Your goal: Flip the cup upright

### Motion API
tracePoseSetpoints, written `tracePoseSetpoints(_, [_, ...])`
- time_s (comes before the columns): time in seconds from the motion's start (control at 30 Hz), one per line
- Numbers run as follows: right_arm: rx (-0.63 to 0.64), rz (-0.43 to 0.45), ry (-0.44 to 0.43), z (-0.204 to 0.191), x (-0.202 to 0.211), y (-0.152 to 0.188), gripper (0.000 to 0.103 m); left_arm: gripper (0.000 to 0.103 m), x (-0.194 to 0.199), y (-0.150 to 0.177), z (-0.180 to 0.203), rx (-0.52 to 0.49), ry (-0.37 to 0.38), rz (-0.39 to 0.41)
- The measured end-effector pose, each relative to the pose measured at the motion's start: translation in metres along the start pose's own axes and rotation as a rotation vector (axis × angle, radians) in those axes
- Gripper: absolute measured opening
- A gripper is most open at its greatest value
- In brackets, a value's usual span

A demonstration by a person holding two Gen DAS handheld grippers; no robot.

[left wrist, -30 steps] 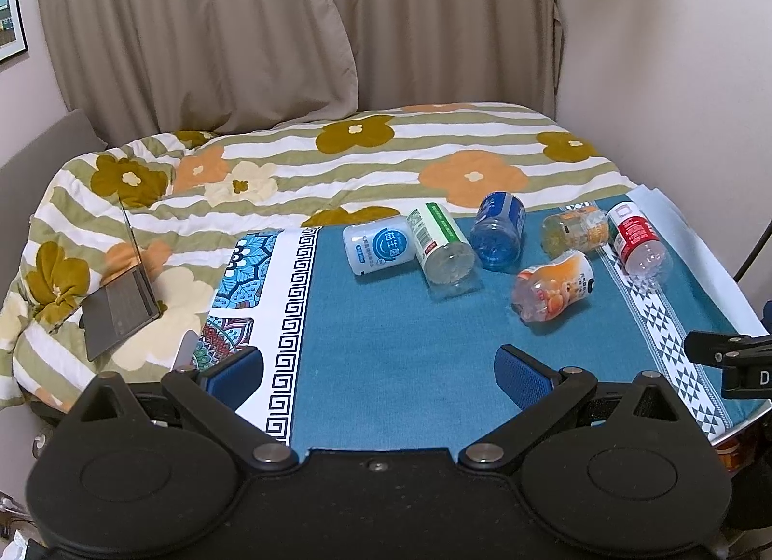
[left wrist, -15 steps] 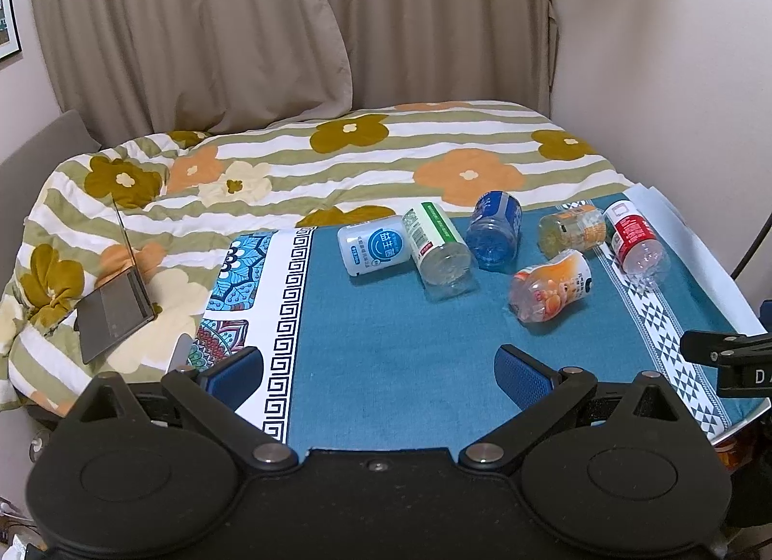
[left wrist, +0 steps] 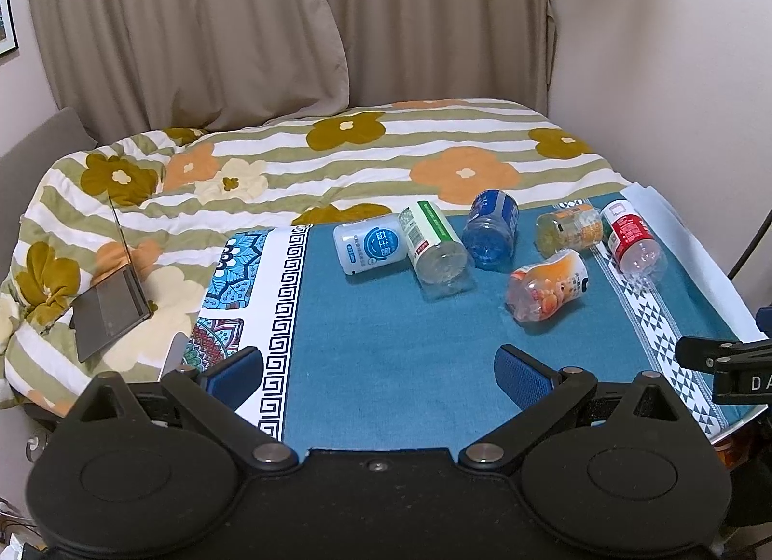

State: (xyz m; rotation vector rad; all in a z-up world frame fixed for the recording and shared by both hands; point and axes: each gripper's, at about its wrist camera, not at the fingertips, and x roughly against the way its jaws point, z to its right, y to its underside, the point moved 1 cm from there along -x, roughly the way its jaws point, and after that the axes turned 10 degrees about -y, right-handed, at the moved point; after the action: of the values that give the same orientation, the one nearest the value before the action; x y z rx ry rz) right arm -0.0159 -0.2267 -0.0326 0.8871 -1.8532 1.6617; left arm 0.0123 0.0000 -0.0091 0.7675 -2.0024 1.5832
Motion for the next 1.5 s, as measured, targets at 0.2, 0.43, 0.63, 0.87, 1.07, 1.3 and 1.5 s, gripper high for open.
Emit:
tracePoseSetpoints(0.2, [-0.002, -0.002, 0.0, 0.0, 0.0, 0.0, 0.103, 0.103, 0.0, 0.0, 0.0, 0.001, 0.0, 0.0])
tracePoseSetpoints(0.43, [0.003, -0.003, -0.002, 0.0, 0.001, -0.001, 0.103, 0.103, 0.001, 0.0, 0.0, 0.003, -0.001, 0.0])
tracePoseSetpoints(0.63, [-0.004, -0.005, -0.003, 0.002, 0.002, -0.004, 0.103, 0.103, 0.003, -0.001, 0.0, 0.009, 0.0, -0.006])
tracePoseSetpoints(0.87, [-0.007, -0.01, -0.035, 0.014, 0.012, -0.013, 0.103, 0.103, 0.008, -0.014, 0.011, -0.003, 0.012, 0.004])
tracePoseSetpoints(1.07, [0.01, -0.03, -0.062, 0.038, 0.009, -0.025, 0.103, 0.103, 0.001, -0.03, 0.031, -0.02, 0.066, 0.007])
tracePoseSetpoints(1.3, [0.015, -0.051, -0.036, 0.066, -0.01, -0.033, 0.103, 0.103, -0.023, -0.049, 0.057, -0.151, 0.078, 0.022])
tracePoseSetpoints(1.5, [-0.053, -0.05, 0.007, 0.08, -0.023, -0.04, 0.103, 0.103, -0.061, -0.068, 0.078, -0.273, 0.173, 0.005])
